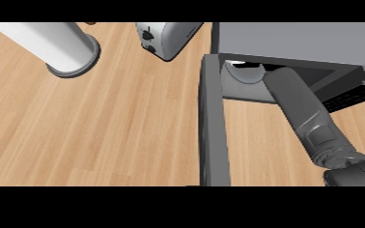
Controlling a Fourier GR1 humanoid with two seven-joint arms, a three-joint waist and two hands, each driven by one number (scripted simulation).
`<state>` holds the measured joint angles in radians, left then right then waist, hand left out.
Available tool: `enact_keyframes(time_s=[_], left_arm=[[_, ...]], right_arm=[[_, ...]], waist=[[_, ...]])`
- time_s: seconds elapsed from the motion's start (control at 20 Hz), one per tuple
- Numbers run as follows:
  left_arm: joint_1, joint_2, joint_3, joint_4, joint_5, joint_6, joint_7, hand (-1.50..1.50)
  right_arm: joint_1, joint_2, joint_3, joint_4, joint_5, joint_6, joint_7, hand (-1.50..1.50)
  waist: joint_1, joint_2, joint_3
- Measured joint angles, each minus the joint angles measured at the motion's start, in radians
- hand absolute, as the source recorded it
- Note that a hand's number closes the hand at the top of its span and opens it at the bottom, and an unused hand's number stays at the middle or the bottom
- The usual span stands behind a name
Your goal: Pick up the milk, place it into the microwave and close the microwave
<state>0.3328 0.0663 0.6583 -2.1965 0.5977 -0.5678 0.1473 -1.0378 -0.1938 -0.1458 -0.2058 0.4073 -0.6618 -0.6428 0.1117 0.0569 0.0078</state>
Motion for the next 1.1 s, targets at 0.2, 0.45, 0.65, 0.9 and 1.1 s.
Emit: enact_keyframes(time_s=[0.2, 0.45, 0.65, 0.9, 1.1], left_arm=[[-0.014, 0.0, -0.011, 0.004, -0.015, 0.004, 0.005, -1.5], [-0.035, 0.01, -0.016, 0.015, -0.04, 0.004, 0.001, -1.5], [-0.055, 0.021, -0.014, 0.037, -0.071, 0.0, -0.011, -1.5], [-0.074, 0.034, -0.029, 0.056, -0.089, -0.014, -0.012, -1.5], [-0.086, 0.032, -0.062, 0.06, -0.107, -0.028, -0.007, -1.5]], right_arm=[[-0.021, -0.034, 0.009, 0.05, 0.027, -0.052, 0.031, -1.5], [-0.021, -0.089, 0.022, 0.131, 0.063, -0.193, 0.162, -1.5], [-0.037, -0.089, 0.034, 0.126, 0.078, -0.179, 0.145, -1.5], [-0.046, -0.069, 0.034, 0.113, 0.078, -0.143, 0.098, -1.5], [-0.049, -0.059, 0.021, 0.104, 0.063, -0.083, 0.052, -1.5]], waist=[[0.011, 0.004, -0.002], [0.022, 0.013, -0.006], [0.024, 0.012, -0.003], [0.028, 0.013, -0.001], [0.022, 0.012, 0.001]])
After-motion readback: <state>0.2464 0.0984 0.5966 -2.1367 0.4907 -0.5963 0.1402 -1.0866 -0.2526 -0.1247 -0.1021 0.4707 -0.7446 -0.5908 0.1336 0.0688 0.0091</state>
